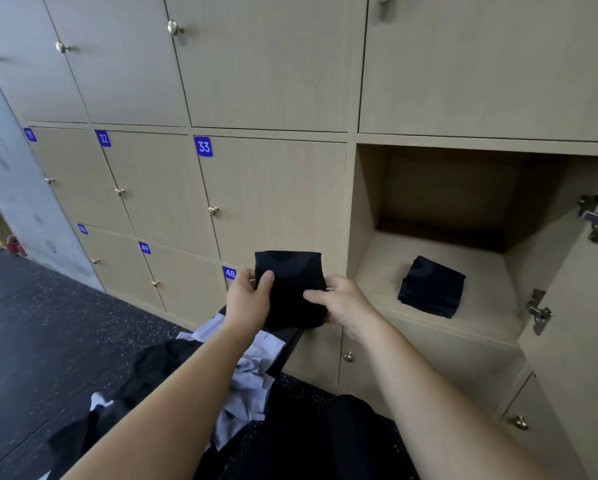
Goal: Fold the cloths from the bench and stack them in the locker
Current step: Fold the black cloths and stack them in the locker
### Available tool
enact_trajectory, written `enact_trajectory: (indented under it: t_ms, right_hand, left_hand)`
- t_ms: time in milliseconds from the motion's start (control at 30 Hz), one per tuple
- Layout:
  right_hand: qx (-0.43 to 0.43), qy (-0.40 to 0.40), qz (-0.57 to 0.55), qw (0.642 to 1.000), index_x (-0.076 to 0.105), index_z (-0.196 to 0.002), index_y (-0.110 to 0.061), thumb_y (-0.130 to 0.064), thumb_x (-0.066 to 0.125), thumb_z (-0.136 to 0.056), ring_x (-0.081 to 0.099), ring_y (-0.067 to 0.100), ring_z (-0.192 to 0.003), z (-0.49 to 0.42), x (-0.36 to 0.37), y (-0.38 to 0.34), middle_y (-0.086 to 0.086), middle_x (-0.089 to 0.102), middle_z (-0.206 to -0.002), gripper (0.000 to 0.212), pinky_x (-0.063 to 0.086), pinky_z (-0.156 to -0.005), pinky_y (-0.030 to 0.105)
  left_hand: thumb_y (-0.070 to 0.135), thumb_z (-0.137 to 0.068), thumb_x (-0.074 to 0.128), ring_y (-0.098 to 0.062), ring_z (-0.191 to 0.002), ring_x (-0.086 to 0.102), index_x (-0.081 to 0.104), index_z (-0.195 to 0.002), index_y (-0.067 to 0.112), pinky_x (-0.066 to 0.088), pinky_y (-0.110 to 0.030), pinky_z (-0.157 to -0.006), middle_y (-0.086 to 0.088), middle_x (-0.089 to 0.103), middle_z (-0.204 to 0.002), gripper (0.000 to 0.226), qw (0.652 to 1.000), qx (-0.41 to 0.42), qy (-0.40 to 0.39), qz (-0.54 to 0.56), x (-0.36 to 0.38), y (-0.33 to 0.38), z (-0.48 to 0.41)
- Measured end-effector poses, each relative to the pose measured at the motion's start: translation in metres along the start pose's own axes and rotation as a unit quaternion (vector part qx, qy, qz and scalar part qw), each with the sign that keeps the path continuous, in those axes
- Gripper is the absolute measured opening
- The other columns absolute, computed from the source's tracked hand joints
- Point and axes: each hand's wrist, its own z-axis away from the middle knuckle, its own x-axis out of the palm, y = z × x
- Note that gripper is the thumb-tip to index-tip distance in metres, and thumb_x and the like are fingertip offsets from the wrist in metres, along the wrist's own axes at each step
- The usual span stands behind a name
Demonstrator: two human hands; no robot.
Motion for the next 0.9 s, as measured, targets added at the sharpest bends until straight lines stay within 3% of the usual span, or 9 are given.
enact_trajectory:
  t_ms: [67, 133, 233, 300, 400, 533, 633, 733, 900]
  right_hand:
    - [-0.022, 0.032, 0.020, 0.999, 0.061, -0.092, -0.011, 0.000, 0.066, -0.085, 0.067, 0.019, -0.077, 0.001, -0.010, -0.004, 0.012, 0.069, -0.093, 0.015, 0.055, -0.071, 0.031]
    - [-0.036, 0.036, 0.067, 0.996, 0.061, -0.095, -0.009, 0.000, 0.066, -0.085, 0.065, 0.016, -0.075, 0.005, -0.020, -0.007, 0.011, 0.068, -0.093, 0.014, 0.053, -0.066, 0.025]
    - [-0.023, 0.005, 0.134, 0.991, 0.063, -0.103, -0.002, -0.003, 0.067, -0.084, 0.068, 0.022, -0.088, 0.007, -0.039, -0.007, 0.014, 0.070, -0.103, 0.020, 0.054, -0.077, 0.030]
    - [-0.003, -0.013, 0.161, 0.987, 0.064, -0.103, -0.004, -0.005, 0.068, -0.085, 0.068, 0.022, -0.093, 0.010, -0.054, -0.006, 0.012, 0.071, -0.105, 0.019, 0.054, -0.082, 0.033]
    - [0.010, -0.016, 0.181, 0.983, 0.065, -0.098, -0.009, -0.007, 0.069, -0.085, 0.066, 0.018, -0.085, 0.016, -0.078, -0.004, 0.007, 0.071, -0.099, 0.014, 0.051, -0.074, 0.028]
    - [0.034, 0.047, 0.128, 0.990, 0.066, -0.094, -0.005, -0.018, 0.076, -0.079, 0.067, 0.019, -0.081, 0.025, -0.112, 0.007, 0.007, 0.072, -0.088, 0.022, 0.054, -0.079, 0.038]
    - [0.049, 0.065, 0.101, 0.992, 0.069, -0.081, -0.009, -0.016, 0.074, -0.082, 0.068, 0.012, -0.070, 0.033, -0.136, 0.020, 0.002, 0.073, -0.079, 0.009, 0.056, -0.070, 0.032]
    - [0.030, 0.121, 0.104, 0.987, 0.059, -0.064, -0.015, -0.011, 0.072, -0.083, 0.062, 0.010, -0.060, 0.035, -0.157, 0.031, -0.005, 0.067, -0.065, 0.023, 0.048, -0.061, 0.025]
    - [0.051, 0.109, 0.127, 0.985, 0.061, -0.078, -0.011, -0.012, 0.077, -0.077, 0.061, 0.011, -0.075, 0.027, -0.185, 0.041, -0.005, 0.065, -0.077, 0.016, 0.048, -0.071, 0.026]
  left_hand:
    - [0.023, -0.093, 0.061, -0.025, -0.089, 0.066, 0.058, -0.102, 0.002, 0.051, -0.032, -0.073, -0.010, 0.069, -0.092, 0.023, 1.000, -0.019, -0.016, 0.004, -0.001, -0.006, -0.004]
    - [0.016, -0.083, 0.072, -0.031, -0.090, 0.069, 0.060, -0.102, 0.001, 0.055, -0.038, -0.079, -0.012, 0.071, -0.088, 0.027, 0.995, -0.060, -0.057, 0.049, -0.003, -0.009, -0.008]
    - [0.014, -0.073, 0.081, -0.032, -0.089, 0.070, 0.061, -0.110, 0.003, 0.055, -0.040, -0.078, -0.016, 0.073, -0.096, 0.044, 0.975, -0.106, -0.134, 0.139, 0.004, -0.004, -0.009]
    - [0.025, -0.078, 0.081, -0.025, -0.079, 0.070, 0.067, -0.105, 0.003, 0.056, -0.034, -0.071, -0.014, 0.074, -0.090, 0.037, 0.977, -0.087, -0.167, 0.102, 0.017, 0.003, -0.006]
    - [0.035, -0.085, 0.074, -0.019, -0.062, 0.053, 0.064, -0.080, -0.001, 0.043, -0.029, -0.060, -0.008, 0.058, -0.065, 0.037, 0.982, -0.033, -0.182, -0.049, 0.042, 0.012, 0.000]
    - [0.033, -0.095, 0.062, -0.017, -0.057, 0.043, 0.052, -0.064, 0.010, 0.034, -0.026, -0.055, -0.002, 0.049, -0.058, 0.039, 0.979, -0.011, -0.190, -0.076, 0.083, 0.010, 0.004]
    - [0.032, -0.097, 0.057, -0.015, -0.056, 0.043, 0.051, -0.066, 0.010, 0.033, -0.027, -0.053, -0.001, 0.049, -0.058, 0.039, 0.978, 0.004, -0.184, -0.099, 0.110, 0.004, 0.010]
    - [0.032, -0.099, 0.054, -0.017, -0.062, 0.050, 0.056, -0.073, 0.007, 0.037, -0.027, -0.055, -0.004, 0.057, -0.066, 0.036, 0.973, 0.014, -0.195, -0.122, 0.132, -0.007, 0.017]
    - [0.032, -0.097, 0.058, -0.022, -0.066, 0.057, 0.062, -0.085, 0.000, 0.045, -0.031, -0.061, -0.010, 0.064, -0.073, 0.035, 0.959, 0.023, -0.265, -0.094, 0.161, -0.008, 0.014]
